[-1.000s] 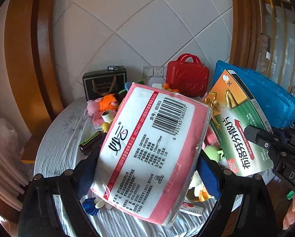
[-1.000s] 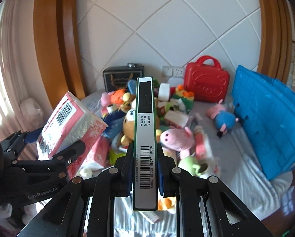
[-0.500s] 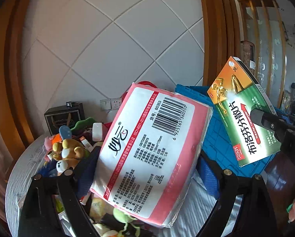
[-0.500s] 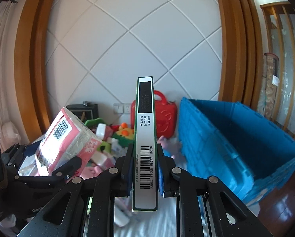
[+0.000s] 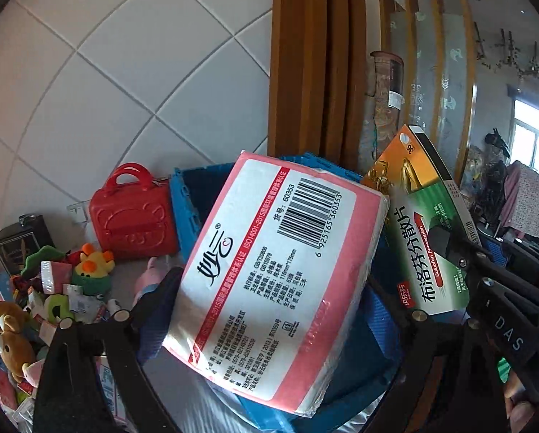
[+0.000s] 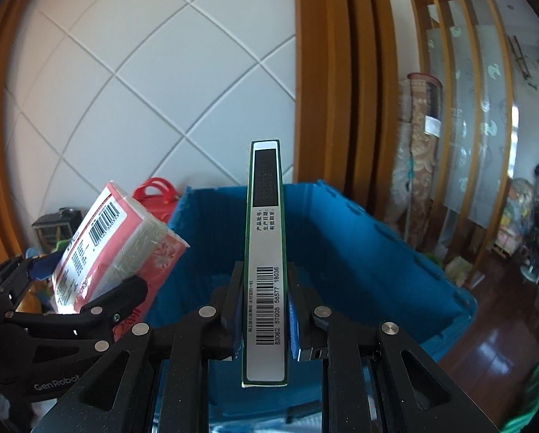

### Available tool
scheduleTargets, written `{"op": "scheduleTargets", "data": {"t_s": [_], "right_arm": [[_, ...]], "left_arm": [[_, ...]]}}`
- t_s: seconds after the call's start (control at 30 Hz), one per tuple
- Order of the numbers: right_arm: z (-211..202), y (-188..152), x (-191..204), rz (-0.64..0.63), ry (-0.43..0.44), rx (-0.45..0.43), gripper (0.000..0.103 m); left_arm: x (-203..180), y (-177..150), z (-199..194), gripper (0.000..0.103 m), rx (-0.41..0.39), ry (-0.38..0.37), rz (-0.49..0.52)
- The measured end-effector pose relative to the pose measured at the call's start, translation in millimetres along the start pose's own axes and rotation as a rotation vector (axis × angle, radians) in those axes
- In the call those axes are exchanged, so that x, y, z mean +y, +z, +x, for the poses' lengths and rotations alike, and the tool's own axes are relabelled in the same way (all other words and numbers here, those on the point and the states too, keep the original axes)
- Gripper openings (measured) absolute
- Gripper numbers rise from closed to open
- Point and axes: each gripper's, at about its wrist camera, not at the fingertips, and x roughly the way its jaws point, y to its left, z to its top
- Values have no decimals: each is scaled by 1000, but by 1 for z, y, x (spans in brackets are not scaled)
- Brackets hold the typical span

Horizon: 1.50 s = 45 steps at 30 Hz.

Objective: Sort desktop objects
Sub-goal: 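Carry the tissue pack and narrow box with both tools over the blue crate, then open both tools to drop the tissue pack and narrow box into the crate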

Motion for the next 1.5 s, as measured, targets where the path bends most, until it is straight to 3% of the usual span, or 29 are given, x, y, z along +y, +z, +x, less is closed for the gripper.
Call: {"op": "scheduleTargets", "data": {"t_s": [0.13,0.2,0.4,0.57,0.93,1.17,1.27,1.43,1.5], "right_arm": [[10,-3,-43,-7,-52,17,19],[21,-4,-67,10,-30,35,19],[63,-11,-118,-45,33,100,19],[97,-22,-148,-63,101,173,19],[110,-33,-151,-144,146,207,19],[130,-43,-151,-157,139,289,20],[131,-43,-154,-154,129,285,21],[124,-41,-159,-149,130,269,31],[119,-39,-160,-150,130,256,47]], "left_arm": [[-37,2,29,95,34,-1,6],[-56,2,40,95,56,-4,13],[-95,6,73,96,70,97,-39],[-106,0,87,96,110,178,-78],[-109,-17,79,96,117,268,-113],[-107,-21,78,96,120,278,-136],[-107,-23,78,96,120,283,-135],[-107,-22,77,96,115,287,-140],[-108,-23,77,96,113,287,-141]]}}
